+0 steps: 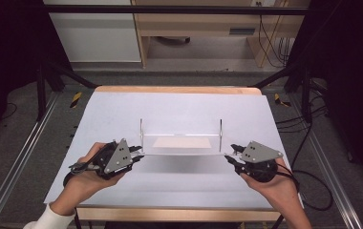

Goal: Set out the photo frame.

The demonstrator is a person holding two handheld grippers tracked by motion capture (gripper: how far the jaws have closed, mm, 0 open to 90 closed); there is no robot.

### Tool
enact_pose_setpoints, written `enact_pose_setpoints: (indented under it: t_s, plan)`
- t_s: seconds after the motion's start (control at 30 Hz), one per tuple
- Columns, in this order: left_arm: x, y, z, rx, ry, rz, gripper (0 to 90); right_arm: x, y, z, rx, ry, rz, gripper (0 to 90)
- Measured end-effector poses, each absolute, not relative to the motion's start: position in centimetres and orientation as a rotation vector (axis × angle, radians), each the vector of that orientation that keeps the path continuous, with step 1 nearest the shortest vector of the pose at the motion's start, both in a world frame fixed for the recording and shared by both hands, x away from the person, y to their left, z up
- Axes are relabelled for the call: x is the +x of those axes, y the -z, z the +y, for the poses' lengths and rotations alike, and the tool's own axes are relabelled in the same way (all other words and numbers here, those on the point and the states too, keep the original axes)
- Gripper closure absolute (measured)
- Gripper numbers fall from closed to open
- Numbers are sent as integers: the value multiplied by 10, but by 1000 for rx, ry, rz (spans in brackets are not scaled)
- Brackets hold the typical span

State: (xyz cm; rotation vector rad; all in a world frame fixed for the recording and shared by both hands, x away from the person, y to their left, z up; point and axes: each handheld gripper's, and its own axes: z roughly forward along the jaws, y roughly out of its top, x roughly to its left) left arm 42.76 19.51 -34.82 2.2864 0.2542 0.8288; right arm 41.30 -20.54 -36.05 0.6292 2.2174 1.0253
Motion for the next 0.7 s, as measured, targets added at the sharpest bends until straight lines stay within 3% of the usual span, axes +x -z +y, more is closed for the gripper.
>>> enact_pose_setpoints:
  t_s: [0.7]
  plan:
    - [468, 318, 195, 2273, -780, 286, 683, 449, 330, -208, 633, -1045, 2222, 611]
